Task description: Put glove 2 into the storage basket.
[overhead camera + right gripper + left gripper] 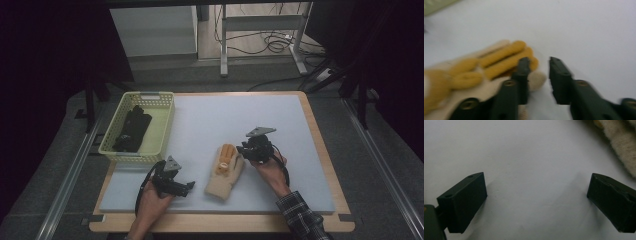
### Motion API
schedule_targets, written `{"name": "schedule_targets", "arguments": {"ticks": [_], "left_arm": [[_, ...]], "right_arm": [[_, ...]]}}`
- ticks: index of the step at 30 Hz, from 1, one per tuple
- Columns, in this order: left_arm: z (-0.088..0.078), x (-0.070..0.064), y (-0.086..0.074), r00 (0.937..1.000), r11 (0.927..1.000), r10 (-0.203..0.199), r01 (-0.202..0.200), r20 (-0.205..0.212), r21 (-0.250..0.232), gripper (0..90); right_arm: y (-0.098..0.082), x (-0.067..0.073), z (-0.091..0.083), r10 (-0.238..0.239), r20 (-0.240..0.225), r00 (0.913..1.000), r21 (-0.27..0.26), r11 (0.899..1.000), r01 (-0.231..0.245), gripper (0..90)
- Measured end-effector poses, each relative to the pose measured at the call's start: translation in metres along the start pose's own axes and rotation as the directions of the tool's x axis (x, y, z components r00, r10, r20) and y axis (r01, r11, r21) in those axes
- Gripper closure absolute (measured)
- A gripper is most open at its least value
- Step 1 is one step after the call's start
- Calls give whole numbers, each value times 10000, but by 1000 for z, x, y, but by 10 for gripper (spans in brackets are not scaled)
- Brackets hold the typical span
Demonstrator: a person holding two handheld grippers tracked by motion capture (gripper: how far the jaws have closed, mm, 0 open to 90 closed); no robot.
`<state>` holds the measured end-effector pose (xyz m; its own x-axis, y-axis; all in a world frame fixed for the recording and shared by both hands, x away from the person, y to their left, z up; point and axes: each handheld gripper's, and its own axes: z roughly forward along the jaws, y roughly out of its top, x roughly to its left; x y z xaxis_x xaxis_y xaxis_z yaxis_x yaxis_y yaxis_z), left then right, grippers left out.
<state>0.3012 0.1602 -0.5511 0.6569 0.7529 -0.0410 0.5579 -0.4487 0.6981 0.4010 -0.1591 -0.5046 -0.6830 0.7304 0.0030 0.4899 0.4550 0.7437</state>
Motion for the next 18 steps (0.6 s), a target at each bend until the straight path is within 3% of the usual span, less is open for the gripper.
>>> {"name": "schedule_targets", "arguments": {"ticks": [4, 11, 18], "left_arm": [[0, 0, 0, 10000, 10000, -2, 2, 1, -2, 29], [0, 0, 0, 10000, 10000, 3, -3, -1, 0, 29], [0, 0, 0, 10000, 10000, -9, 9, 8, 4, 29]], "right_arm": [[-7, -2, -13, 447, -392, 9982, -337, 9984, -460, 633], [-32, 19, -45, 200, -1216, 9924, -313, 9992, -239, 695], [-60, 43, -54, -42, -2101, 9777, 67, 10000, 57, 772]]}}
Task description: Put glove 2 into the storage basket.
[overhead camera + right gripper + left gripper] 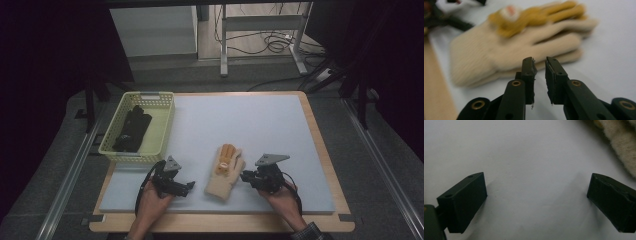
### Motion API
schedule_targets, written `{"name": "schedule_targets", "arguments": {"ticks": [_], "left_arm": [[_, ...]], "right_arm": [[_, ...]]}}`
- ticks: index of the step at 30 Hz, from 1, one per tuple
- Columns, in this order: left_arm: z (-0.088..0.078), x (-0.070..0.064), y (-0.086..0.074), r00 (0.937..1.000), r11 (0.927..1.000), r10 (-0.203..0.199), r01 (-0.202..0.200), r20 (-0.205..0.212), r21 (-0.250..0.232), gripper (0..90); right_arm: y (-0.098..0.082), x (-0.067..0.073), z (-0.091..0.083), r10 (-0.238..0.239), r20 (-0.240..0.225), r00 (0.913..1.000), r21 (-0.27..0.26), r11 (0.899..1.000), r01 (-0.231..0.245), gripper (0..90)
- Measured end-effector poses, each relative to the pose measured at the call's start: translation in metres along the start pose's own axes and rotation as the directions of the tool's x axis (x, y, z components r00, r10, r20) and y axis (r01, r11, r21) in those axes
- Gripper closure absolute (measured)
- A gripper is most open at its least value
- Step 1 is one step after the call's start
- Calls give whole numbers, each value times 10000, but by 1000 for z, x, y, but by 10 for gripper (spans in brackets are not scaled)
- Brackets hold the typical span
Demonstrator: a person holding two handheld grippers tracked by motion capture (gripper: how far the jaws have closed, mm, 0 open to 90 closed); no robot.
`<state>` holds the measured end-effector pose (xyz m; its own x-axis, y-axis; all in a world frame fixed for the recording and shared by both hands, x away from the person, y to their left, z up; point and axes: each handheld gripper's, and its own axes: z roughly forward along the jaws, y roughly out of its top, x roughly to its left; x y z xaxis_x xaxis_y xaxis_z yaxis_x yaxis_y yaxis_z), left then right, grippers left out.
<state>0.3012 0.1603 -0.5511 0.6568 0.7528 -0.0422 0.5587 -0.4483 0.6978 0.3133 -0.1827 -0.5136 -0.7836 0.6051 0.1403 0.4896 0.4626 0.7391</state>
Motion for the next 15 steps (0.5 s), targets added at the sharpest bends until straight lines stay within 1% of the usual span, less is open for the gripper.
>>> {"name": "schedule_targets", "arguments": {"ticks": [3, 5, 8, 11, 13, 15], "left_arm": [[0, 0, 0, 10000, 10000, -9, 9, -2, -10, 29], [0, 0, 0, 10000, 10000, -3, 3, -8, -11, 31], [-2, 0, 0, 10000, 10000, 23, -23, -67, -30, 38], [-6, -1, -4, 9998, 10000, 55, -55, -169, 37, 37], [-9, 2, -8, 9998, 10000, -64, 65, -188, 75, 33], [-13, 6, -12, 9995, 9998, -160, 162, -272, 84, 25]], "right_arm": [[-9, 12, 3, -90, -423, 9991, 199, 9998, 98, 779], [-13, 19, 7, -273, -558, 9981, 320, 9991, 291, 779], [-16, 25, 15, -388, -701, 9968, 394, 9984, 417, 779], [-14, 29, 21, -503, -746, 9959, 271, 9983, 524, 779], [-11, 32, 26, -686, -611, 9958, 241, 9972, 702, 779], [-8, 35, 31, -740, -581, 9956, 209, 9969, 753, 780]]}}
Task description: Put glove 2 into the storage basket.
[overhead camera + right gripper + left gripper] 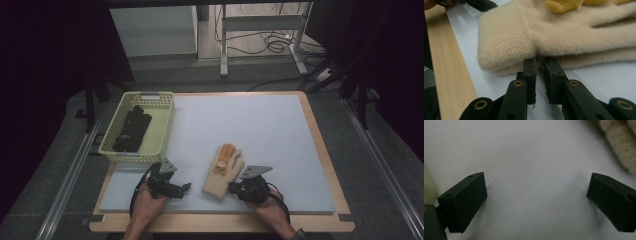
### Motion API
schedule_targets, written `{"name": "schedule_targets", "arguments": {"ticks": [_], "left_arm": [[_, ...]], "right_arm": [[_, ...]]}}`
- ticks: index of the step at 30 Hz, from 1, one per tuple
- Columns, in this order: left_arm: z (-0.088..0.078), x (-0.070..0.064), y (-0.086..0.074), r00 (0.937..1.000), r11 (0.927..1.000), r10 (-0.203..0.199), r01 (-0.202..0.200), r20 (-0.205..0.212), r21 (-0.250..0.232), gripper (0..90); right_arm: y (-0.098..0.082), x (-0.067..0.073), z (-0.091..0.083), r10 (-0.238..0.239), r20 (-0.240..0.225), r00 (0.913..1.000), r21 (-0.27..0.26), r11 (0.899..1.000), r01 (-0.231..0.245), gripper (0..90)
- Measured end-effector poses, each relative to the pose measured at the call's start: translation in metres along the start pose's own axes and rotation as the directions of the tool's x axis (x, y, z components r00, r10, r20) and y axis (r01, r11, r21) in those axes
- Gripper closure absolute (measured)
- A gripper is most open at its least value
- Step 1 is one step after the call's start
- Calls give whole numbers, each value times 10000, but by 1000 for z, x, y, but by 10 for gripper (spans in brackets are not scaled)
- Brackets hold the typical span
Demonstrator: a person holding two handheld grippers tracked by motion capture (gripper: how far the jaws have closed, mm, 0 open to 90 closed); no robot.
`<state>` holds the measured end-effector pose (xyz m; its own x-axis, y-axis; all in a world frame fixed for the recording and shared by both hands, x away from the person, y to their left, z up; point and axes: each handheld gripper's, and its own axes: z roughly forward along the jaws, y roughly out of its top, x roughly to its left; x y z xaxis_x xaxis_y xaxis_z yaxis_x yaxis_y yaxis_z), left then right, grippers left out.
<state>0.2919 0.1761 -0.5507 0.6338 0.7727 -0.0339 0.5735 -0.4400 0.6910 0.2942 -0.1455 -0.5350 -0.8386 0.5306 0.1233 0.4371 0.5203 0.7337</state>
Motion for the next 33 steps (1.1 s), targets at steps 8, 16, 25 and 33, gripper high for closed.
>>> {"name": "schedule_targets", "arguments": {"ticks": [8, 16, 25, 33], "left_arm": [[-5, 6, -6, 9999, 9999, -153, 153, -72, 23, 11], [-5, 7, -7, 9999, 9999, -110, 110, -84, 53, 10], [-5, 6, -7, 9998, 9998, -175, 176, -90, 60, 4], [-5, 6, -7, 9998, 9998, -198, 198, -66, 10, 4]], "right_arm": [[15, 1, 19, -170, 268, 9995, -111, 9998, 173, 780], [33, 1, 41, -469, 591, 9971, -126, 9988, 477, 780], [27, -7, 19, -338, 753, 9966, -142, 9993, 350, 636], [5, -46, -31, 453, 1828, 9821, -556, 9978, -357, 415]]}}
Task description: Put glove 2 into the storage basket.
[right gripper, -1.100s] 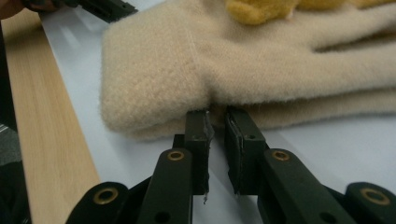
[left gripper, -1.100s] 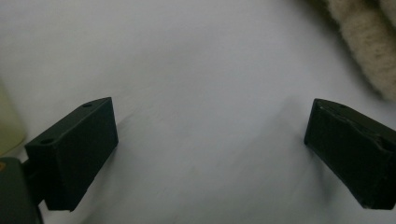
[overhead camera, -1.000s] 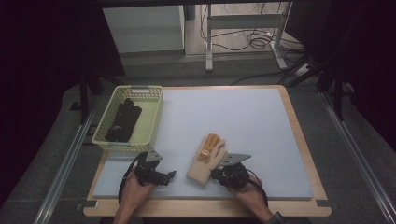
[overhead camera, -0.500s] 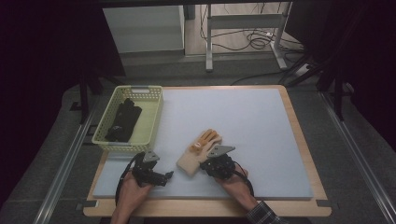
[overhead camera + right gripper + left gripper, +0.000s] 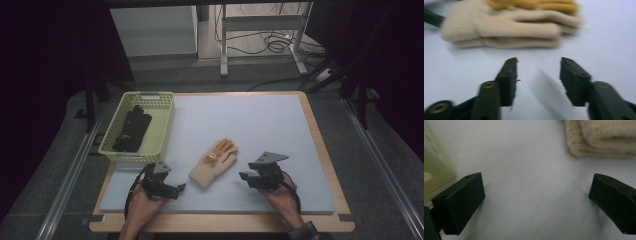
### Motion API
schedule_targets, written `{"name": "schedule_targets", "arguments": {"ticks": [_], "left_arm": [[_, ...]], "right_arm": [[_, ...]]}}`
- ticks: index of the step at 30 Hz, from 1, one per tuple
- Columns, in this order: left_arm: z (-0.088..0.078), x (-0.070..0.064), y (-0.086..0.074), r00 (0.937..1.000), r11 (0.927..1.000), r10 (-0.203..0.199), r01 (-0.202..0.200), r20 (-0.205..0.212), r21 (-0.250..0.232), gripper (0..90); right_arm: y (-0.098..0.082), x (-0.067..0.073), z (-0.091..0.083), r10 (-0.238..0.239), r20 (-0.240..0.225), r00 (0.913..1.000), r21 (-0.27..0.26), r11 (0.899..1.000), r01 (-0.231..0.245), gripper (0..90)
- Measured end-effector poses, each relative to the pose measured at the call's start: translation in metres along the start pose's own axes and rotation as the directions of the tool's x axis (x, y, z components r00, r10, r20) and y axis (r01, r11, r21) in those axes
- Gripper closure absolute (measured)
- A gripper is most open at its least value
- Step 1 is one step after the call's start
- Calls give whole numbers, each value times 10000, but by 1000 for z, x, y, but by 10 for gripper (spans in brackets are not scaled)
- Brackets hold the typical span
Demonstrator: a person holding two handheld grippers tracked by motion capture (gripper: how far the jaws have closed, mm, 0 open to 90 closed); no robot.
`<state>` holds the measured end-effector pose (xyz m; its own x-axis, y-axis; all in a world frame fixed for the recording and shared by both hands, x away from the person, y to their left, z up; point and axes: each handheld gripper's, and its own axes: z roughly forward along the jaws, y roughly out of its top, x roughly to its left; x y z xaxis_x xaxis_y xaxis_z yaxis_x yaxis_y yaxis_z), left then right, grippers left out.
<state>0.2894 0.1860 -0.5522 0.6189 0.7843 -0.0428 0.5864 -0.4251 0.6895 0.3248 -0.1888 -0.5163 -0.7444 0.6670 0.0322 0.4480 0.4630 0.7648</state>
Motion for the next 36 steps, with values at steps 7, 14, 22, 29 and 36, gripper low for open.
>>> {"name": "schedule_targets", "arguments": {"ticks": [7, 14, 22, 29, 36], "left_arm": [[-6, -12, 11, 9960, 9996, 247, -255, 862, 80, 3], [-7, -37, 36, 9862, 9944, 1002, -1038, 1315, 212, 0], [27, -55, 77, 9781, 9850, 1450, -1569, 1491, 713, 0], [57, -59, 98, 9826, 9755, 1464, -1626, 1143, 1479, 0], [66, -58, 100, 9867, 9713, 1312, -1473, 958, 1868, 36]], "right_arm": [[-22, -34, -20, 296, 1211, 9922, 224, 9992, -325, 249], [-34, -49, -20, 483, 1708, 9841, 497, 9971, -576, 183], [-35, -49, -19, 473, 1821, 9821, 489, 9972, -571, 174], [-35, -49, -19, 464, 1823, 9822, 477, 9973, -560, 174], [-35, -48, -19, 459, 1828, 9821, 470, 9974, -553, 174]]}}
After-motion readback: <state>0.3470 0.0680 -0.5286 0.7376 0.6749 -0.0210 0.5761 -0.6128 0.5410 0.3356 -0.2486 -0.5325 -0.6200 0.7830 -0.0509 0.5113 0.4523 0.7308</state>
